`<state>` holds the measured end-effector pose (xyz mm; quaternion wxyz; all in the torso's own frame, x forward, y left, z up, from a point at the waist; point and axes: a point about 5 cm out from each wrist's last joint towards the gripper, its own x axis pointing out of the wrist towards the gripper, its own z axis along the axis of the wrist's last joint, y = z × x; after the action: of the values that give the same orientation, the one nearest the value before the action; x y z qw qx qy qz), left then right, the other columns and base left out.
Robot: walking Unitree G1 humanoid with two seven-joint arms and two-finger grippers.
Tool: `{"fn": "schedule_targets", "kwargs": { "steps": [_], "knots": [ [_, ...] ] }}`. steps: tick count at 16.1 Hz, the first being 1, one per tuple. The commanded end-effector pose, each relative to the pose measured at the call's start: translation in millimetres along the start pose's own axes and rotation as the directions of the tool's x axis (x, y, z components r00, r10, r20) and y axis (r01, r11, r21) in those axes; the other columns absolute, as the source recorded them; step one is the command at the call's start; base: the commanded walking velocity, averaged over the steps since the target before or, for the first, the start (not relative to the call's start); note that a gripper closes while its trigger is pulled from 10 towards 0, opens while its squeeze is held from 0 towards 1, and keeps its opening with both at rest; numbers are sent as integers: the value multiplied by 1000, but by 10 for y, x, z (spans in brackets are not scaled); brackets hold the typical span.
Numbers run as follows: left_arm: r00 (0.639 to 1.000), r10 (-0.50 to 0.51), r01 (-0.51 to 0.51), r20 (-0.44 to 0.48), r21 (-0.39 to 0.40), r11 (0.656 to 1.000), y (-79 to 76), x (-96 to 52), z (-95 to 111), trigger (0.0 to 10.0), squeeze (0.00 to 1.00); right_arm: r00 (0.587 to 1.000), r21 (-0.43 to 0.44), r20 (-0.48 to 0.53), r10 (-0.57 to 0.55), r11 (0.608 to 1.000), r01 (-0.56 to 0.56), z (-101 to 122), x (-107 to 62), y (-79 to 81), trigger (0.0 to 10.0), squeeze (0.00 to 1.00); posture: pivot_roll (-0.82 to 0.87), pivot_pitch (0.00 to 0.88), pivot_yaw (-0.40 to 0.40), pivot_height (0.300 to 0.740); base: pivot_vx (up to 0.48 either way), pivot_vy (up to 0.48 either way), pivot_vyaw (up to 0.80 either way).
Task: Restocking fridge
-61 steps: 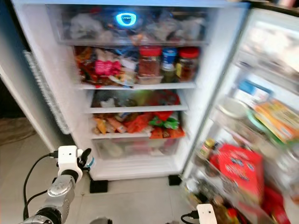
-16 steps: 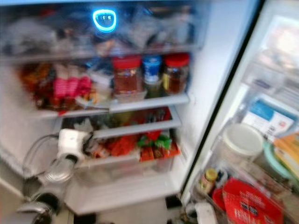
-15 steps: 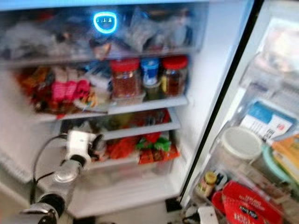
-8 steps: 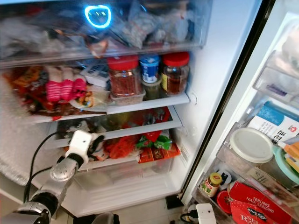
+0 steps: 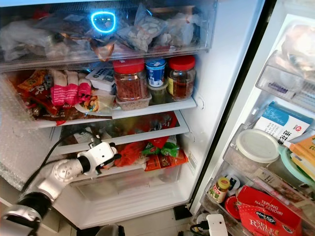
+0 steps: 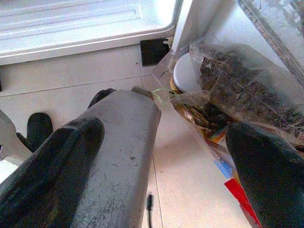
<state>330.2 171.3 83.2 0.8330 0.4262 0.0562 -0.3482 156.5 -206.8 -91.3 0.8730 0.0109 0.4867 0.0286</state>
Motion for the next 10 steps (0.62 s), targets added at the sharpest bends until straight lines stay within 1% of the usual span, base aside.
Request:
{"fn": "schedule_targets", "kwargs": {
  "steps": [1, 2, 3, 5, 6, 8, 9, 10],
  "knots": [
    [1000, -16, 17, -6, 97, 995, 86, 6, 65, 10000, 0, 1000, 9, -21, 10, 1000, -10, -52, -7, 8, 10000, 0, 27, 0, -27, 651, 0, 0, 0],
    [999, -42, 48, -34, 204, 978, 114, -18, 77, 10000, 0, 1000, 8, -23, 13, 1000, -13, -52, -6, 10, 10000, 0, 29, 0, -28, 651, 0, 0, 0],
    [998, -52, 61, -46, 227, 972, 127, -45, 78, 10000, 0, 1000, 8, -25, 16, 1000, -16, -53, -6, 11, 10000, 0, 29, 0, -28, 651, 0, 0, 0],
    [996, -72, 84, -59, 240, 967, 143, -91, 82, 10000, 0, 999, 9, -26, 20, 1000, -19, -54, -6, 13, 10000, 0, 29, 0, -28, 651, 0, 0, 0],
    [994, -73, 95, -87, 291, 952, 170, -122, 75, 10000, 0, 999, 8, -28, 23, 1000, -22, -54, -6, 14, 10000, 0, 32, 0, -29, 651, 0, 0, 0],
    [992, -64, 97, -113, 313, 945, 213, -146, 59, 10000, 0, 999, 11, -28, 25, 1000, -25, -54, -6, 16, 10000, 0, 32, 0, -29, 651, 0, 0, 0],
    [991, -63, 97, -119, 303, 948, 233, -158, 61, 10000, 0, 999, 11, -28, 26, 1000, -25, -54, -6, 16, 10000, 0, 32, 0, -29, 651, 0, 0, 0],
    [989, -69, 108, -133, 314, 943, 251, -171, 62, 10000, 0, 999, 11, -28, 26, 1000, -25, -54, -6, 17, 10000, 0, 32, 0, -29, 651, 0, 0, 0]
  ]
}}
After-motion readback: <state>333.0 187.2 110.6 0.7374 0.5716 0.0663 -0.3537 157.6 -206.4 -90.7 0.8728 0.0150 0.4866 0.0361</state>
